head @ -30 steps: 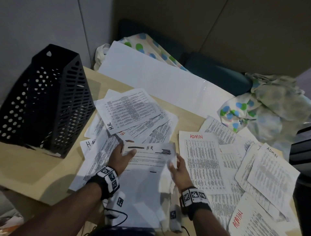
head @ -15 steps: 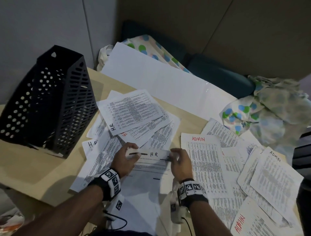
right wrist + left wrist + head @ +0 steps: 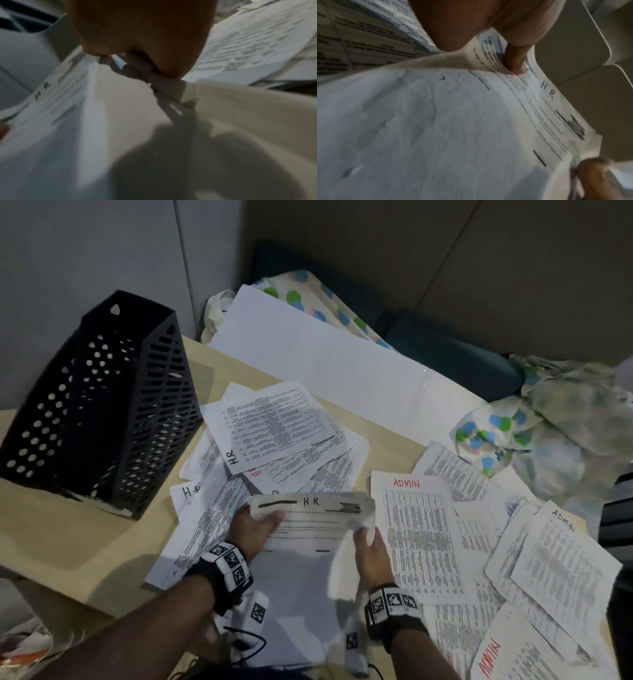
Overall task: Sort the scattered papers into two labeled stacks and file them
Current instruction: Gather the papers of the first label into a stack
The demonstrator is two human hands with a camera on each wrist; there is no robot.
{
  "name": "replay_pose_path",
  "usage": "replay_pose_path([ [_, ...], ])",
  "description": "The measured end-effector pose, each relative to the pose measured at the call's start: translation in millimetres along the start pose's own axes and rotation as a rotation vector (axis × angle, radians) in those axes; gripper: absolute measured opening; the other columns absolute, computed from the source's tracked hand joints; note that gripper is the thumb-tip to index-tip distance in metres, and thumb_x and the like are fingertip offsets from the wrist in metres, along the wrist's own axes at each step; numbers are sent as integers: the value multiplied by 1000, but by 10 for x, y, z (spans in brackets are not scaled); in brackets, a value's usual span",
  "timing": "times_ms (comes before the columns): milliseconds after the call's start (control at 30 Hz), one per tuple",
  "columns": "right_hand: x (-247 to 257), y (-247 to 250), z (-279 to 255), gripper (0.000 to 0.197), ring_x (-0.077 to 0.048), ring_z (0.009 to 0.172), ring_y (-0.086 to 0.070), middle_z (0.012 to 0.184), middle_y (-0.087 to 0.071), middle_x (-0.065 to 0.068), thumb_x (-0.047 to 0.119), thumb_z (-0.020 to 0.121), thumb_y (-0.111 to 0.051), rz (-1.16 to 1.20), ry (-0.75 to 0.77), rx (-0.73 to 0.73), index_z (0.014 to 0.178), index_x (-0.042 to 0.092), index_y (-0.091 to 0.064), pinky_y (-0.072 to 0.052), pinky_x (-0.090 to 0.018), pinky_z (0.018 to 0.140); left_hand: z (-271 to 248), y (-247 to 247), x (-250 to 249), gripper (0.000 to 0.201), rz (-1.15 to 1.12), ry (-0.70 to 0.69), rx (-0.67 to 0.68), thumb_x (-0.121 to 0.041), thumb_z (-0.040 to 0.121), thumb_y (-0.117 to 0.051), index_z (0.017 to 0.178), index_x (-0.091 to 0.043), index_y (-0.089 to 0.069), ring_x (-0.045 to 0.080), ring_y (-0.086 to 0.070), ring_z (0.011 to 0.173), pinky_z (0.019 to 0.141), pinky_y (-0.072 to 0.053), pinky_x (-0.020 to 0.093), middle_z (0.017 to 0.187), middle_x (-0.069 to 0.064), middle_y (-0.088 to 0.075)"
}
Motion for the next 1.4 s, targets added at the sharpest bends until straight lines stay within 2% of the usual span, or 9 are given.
replay_pose_path([
  [233, -94, 125, -37, 33, -17, 81, -69, 85, -71, 2, 31, 78, -77, -63, -41, 104, 101, 11, -65, -49, -17, 58, 64, -52, -56, 19, 62, -89, -53, -20, 83, -70, 101, -21, -63, 21, -62, 97, 85, -48, 33, 95, -7, -66],
  [400, -66, 607, 68, 25, -10, 65, -62, 70, -65, 1, 19, 77, -78, -50, -63, -87, 94, 8, -63, -45, -17, 49, 319, 2, -159, 64, 722, -468, -52, -23, 84, -66, 141, -26, -37, 23, -22, 141, 112, -29, 48, 152, 0, -30],
  [500, -73, 831, 134, 23, -18, 62, -62, 66, -64, -3, 19, 78, -77, -45, -88, -177, 91, 4, -64, -43, -22, 50, 494, -38, -82, 84, 1125, -402, 145, -46, 84, -61, 149, -35, -9, 18, 17, 146, 118, -6, 52, 159, -8, 13],
  [600, -50, 952, 181, 24, -23, 62, -61, 63, -63, -4, 24, 77, -78, -69, -75, -230, 85, 5, -65, -41, -23, 51, 605, 6, 5, 104, 1266, -268, 203, -61, 78, -59, 148, -34, 13, 19, 8, 147, 117, 0, 53, 161, -5, 3],
  [767, -151, 1011, 237, 26, -29, 66, -63, 67, -65, -11, 26, 79, -75, -115, -104, -297, 83, 2, -64, -47, -28, 56, 608, 62, -33, 108, 1360, -346, 80, -84, 56, -48, 143, -23, -29, 28, -28, 130, 112, -16, 51, 140, 7, -34],
  [900, -295, 997, 264, 28, -32, 72, -66, 74, -69, -12, 32, 77, -75, -192, -116, -280, 85, 8, -65, -56, -40, 64, 610, 58, -93, 72, 1234, -536, 28, -57, 52, -68, 117, -29, -56, 32, -22, 137, 111, 10, 54, 140, 5, -35],
  [1067, -280, 968, 287, 28, -29, 74, -65, 78, -69, -10, 30, 78, -75, -249, -113, -245, 94, 8, -67, -54, -36, 65, 562, 143, -260, 69, 997, -878, 50, -69, 57, -67, 109, -25, -55, 25, -33, 123, 102, -40, 49, 124, 1, -36],
  [1233, -205, 936, 293, 27, -24, 71, -62, 79, -67, -9, 25, 81, -72, -269, -124, -231, 101, 7, -66, -49, -29, 59, 808, 237, -134, 97, 1097, -514, 15, -76, 64, -57, 143, -30, -26, 20, 12, 146, 117, 10, 45, 159, 0, 4],
  [1400, -170, 892, 299, 28, -25, 74, -62, 82, -67, -8, 23, 82, -71, -266, -120, -226, 107, 9, -67, -48, -30, 65, 815, 177, -82, 99, 1275, -266, 78, -65, 74, -60, 150, -24, -11, 23, -21, 140, 113, -23, 44, 154, 4, -22],
])
Point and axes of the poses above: each hand's wrist, its own z-axis towards the middle knuckle, its own y-axis out of the back of the hand, x = y × z, the point moved 4 cm from there along z, towards the middle knuckle
